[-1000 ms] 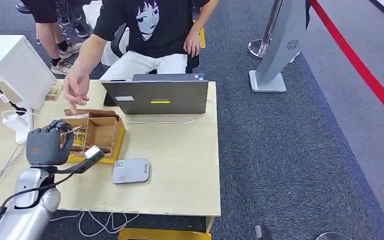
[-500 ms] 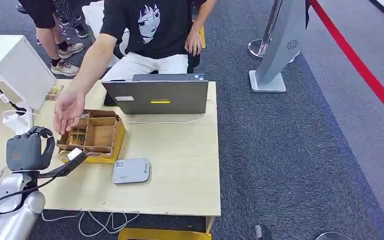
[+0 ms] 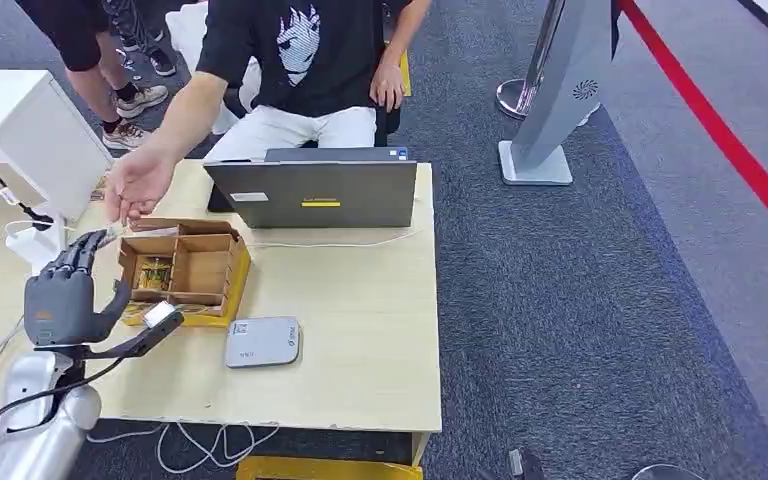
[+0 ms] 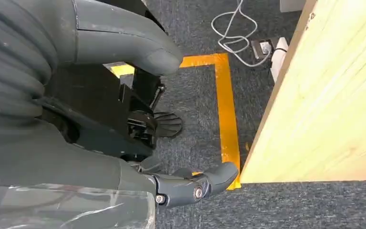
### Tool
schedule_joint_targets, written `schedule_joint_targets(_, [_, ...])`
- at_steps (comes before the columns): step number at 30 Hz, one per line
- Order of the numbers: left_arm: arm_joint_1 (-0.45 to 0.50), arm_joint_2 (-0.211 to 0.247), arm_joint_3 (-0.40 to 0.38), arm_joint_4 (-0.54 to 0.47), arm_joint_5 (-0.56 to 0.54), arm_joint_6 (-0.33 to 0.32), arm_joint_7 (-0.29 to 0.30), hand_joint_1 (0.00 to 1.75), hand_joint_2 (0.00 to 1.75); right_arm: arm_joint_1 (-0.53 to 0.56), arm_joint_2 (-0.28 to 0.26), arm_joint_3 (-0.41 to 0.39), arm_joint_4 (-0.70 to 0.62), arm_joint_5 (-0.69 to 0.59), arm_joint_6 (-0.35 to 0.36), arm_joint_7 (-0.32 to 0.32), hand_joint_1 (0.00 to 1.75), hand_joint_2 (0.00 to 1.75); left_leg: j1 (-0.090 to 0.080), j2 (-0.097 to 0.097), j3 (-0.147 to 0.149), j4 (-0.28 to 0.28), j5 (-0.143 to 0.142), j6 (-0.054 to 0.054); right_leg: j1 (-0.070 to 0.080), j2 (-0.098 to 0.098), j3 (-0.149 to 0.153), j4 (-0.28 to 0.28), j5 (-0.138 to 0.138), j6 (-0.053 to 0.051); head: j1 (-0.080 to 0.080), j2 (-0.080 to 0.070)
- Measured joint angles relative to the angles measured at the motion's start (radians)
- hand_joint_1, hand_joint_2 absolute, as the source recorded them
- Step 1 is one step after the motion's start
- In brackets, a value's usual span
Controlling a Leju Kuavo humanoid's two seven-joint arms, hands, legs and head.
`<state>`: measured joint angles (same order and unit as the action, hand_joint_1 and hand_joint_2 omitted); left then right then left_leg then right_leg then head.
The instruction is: Pass the card to the sensor for recognition and then transmit it.
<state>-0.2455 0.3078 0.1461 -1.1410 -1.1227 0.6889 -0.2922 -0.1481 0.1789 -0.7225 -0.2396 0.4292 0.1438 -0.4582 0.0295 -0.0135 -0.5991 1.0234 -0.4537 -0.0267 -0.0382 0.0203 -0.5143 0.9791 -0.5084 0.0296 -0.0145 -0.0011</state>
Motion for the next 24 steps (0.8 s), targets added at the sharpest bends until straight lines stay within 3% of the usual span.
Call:
schedule_joint_targets(8, [0.028,-0.069,-0.004,-0.108,0.095,-0.035,-0.011,0.00,1.75,0.000,0.000,0.002,0.000,-0.015,0.000,-0.003,0.00,1.75,0.000,0.000,0.000,0.000,0.000,0.000,0.000,0.000,0.000,0.000,0.000,0.000,0.000,0.000])
schedule_joint_targets(14, [0.094,-0.115,-0.086,-0.225,0.034,-0.100,0.006,0.00,1.75,0.000,0.000,0.002,0.000,-0.022,0.000,-0.003,0.00,1.75,0.000,0.000,0.000,0.000,0.000,0.000,0.000,0.000,-0.001,-0.001,0.000,0.000,0.000,0.000])
schedule_joint_targets(19, [0.146,-0.108,-0.194,-0.287,-0.011,-0.226,0.022,0.00,1.75,0.000,0.000,0.002,0.000,-0.026,0.002,-0.004,0.00,1.75,0.000,0.000,0.000,0.000,0.000,0.000,0.000,0.000,0.000,-0.001,0.000,0.000,0.000,0.000])
schedule_joint_targets(24, [0.176,-0.068,-0.251,-0.290,-0.087,-0.272,0.074,0.00,1.75,0.000,0.000,0.004,0.000,-0.027,0.002,-0.004,0.00,1.75,0.000,0.000,0.000,0.000,0.000,0.000,0.000,0.000,0.000,-0.001,0.000,0.000,0.000,0.000])
